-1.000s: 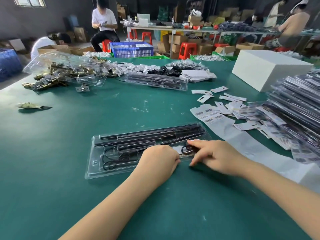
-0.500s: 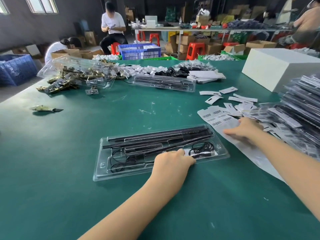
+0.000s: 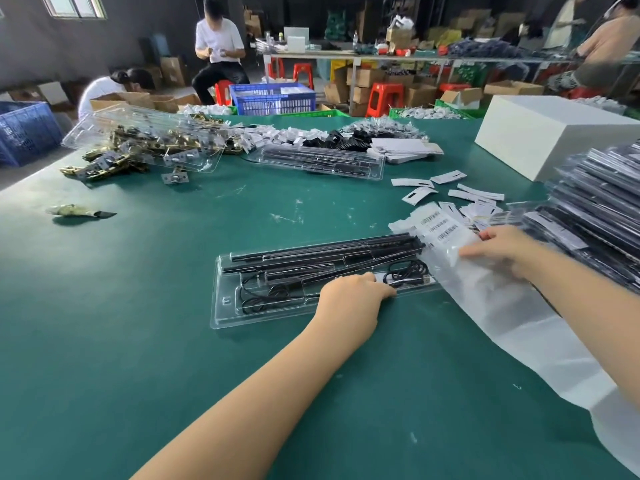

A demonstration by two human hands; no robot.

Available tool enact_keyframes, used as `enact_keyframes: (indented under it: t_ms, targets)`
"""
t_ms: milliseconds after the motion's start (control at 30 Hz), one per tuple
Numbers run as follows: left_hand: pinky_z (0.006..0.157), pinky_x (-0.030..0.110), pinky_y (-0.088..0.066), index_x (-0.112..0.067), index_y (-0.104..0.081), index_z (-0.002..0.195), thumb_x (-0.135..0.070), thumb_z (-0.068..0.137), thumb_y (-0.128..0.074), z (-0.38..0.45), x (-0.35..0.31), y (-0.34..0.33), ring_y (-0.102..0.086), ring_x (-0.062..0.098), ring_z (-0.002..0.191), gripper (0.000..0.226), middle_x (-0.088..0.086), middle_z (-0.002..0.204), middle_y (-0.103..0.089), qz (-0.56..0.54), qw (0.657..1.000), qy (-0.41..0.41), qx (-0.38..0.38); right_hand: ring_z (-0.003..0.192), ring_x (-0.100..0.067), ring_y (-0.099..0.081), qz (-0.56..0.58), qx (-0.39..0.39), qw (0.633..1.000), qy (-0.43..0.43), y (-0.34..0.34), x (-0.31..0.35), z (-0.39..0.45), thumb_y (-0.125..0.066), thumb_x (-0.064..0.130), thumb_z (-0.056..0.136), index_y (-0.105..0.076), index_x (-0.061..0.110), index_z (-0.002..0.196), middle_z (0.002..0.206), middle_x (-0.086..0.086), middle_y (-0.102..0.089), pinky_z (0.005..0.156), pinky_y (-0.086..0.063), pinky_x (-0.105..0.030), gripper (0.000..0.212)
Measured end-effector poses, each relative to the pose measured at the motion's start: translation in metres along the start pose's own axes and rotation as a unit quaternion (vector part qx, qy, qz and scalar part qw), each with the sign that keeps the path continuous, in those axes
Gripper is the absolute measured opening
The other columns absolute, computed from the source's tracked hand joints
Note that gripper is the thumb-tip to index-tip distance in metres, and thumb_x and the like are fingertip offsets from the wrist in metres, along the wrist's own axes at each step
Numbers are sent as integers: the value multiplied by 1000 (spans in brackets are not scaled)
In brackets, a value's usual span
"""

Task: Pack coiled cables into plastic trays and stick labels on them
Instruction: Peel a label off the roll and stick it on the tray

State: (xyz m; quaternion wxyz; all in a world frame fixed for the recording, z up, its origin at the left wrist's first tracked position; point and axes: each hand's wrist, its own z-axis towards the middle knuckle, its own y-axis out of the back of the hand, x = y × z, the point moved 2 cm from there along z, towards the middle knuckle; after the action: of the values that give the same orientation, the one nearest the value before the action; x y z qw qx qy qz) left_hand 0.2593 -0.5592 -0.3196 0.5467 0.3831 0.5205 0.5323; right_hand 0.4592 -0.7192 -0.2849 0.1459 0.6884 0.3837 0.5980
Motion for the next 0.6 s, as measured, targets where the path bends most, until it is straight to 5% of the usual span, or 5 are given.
enact_keyframes:
  t_ms: [167,267,367,500,600]
  targets:
    - [69,29,-33,-41,-58,123,-20,91,-42,8,-1,-2,-60,23,104,41,-6,120,-57,-10,1000,28,-10,78,-20,-58,1,-114,982,151,18,25,-24,-72,11,82,-62,18,94,85,-2,-64,76,-47,-33,17]
    - [79,34,-43,-39,-63,117,-18,89,-43,17,1,3,-52,24,111,41,0,119,-53,-49,997,47,27,76,-16,-62,28,-128,956,262,-1,37,-63,-69,12,82,-60,29,95,82,10,-65,70,-48,-30,23]
    - [97,30,-41,-31,-71,111,-9,86,-44,21,9,10,-48,21,115,42,3,116,-49,-167,983,37,59,73,-4,-61,81,-142,944,286,-35,30,-89,-66,12,83,-60,31,87,79,20,-64,65,-47,-21,20]
    - [69,21,-40,-25,-68,77,-3,80,-44,4,36,22,-59,15,86,33,-4,89,-61,-263,953,142,-50,77,-9,-68,225,-83,949,205,-62,16,-86,-66,13,85,-66,25,88,80,12,-72,68,-52,-22,12]
    - [54,30,-45,-31,-54,84,-14,88,-40,-6,49,32,-61,20,73,22,-6,87,-65,-405,870,236,-155,81,-15,-71,325,8,933,155,-76,11,-84,-68,9,86,-67,20,97,87,4,-76,71,-56,-28,15]
